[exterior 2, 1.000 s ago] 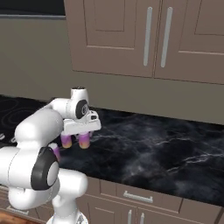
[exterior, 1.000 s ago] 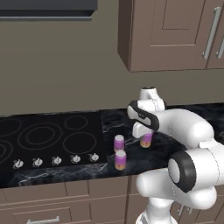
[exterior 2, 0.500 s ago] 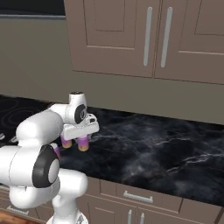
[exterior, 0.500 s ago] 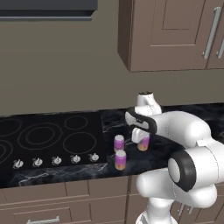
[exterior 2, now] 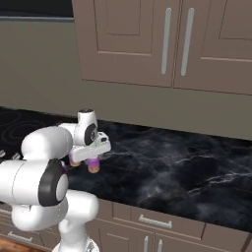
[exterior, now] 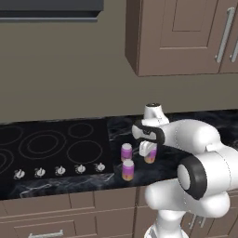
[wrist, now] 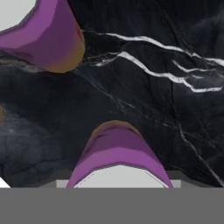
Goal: Four empty soda cans are scattered around the kitchen. Gather all the cans and cluster them next to the stove for recycling.
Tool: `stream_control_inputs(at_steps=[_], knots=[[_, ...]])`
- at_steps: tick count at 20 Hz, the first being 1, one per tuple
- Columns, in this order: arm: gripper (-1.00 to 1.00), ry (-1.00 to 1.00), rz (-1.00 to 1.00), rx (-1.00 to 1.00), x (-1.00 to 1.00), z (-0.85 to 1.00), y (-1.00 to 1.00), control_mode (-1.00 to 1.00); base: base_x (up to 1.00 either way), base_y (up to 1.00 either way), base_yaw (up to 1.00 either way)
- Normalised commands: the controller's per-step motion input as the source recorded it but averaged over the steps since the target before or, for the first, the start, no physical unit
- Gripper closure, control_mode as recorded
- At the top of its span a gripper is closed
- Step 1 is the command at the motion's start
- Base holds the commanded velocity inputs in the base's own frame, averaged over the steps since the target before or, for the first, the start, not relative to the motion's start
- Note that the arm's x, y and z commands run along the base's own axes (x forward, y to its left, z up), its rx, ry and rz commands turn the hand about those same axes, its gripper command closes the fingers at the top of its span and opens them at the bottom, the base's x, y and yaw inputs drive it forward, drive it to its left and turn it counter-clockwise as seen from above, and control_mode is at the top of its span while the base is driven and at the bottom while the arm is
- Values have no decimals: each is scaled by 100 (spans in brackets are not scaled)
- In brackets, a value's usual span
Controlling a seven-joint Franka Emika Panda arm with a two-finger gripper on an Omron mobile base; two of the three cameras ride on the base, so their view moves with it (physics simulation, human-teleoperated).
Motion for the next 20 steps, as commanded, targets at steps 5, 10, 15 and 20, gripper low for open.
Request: stream_control_inputs(at_steps=[5,10,15,20], knots=[[100,-3,2,1,19,-13,0,-100,0,0,0],[100,-1,2,1,15,-15,0,-100,0,0,0],[100,0,1,0,9,-17,0,-100,0,0,0],[100,1,2,0,3,-9,0,-100,0,0,0]])
